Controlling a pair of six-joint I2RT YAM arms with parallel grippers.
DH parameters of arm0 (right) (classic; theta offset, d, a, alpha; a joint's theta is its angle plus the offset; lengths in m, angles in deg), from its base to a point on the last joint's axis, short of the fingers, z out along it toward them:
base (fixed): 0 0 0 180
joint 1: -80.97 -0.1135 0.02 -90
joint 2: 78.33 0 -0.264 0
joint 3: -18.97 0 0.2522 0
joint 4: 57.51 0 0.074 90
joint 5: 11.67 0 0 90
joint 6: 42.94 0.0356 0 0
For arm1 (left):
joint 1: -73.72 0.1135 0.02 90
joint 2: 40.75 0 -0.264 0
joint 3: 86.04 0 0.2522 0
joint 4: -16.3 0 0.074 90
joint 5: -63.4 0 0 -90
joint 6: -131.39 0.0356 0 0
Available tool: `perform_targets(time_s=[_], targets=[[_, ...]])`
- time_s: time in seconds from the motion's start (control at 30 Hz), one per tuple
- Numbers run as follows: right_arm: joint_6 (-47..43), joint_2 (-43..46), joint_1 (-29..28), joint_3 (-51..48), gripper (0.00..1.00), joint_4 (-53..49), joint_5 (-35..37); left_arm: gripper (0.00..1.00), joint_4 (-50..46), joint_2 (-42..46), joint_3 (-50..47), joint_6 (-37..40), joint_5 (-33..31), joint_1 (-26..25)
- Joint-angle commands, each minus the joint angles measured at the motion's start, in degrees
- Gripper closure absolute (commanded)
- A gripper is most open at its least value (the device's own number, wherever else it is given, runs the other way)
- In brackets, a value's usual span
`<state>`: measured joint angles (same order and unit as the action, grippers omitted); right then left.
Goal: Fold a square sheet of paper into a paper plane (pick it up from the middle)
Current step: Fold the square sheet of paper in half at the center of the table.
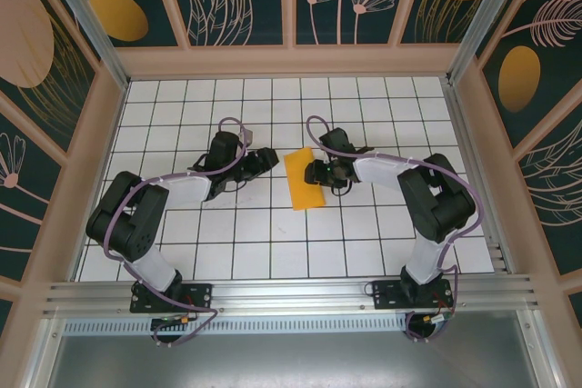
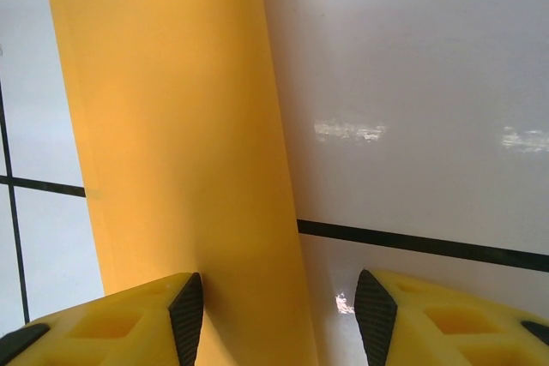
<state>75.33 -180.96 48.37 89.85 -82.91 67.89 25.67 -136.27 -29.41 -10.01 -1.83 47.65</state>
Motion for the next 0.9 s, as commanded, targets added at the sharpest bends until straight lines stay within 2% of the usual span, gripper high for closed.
perform_targets(time_s=[0.0,0.37,0.87], targets=[[-1.2,-3.5,0.0,-0.1,0.45,-2.2,-1.6,0.4,2.1,-0.9,0.9,-0.8,-0.8,-0.3],[-0.5,-7.1,-0.8,0.6,0.42,-4.3,0.7,0.41,0.9,-1.8,1.4,-1.7,-0.2,-0.3],[-0.7,-9.9,-2.4,-0.4,0.42,-4.1,1.3,0.47,0.7,-4.1,2.8,-1.8,0.1,-1.1]])
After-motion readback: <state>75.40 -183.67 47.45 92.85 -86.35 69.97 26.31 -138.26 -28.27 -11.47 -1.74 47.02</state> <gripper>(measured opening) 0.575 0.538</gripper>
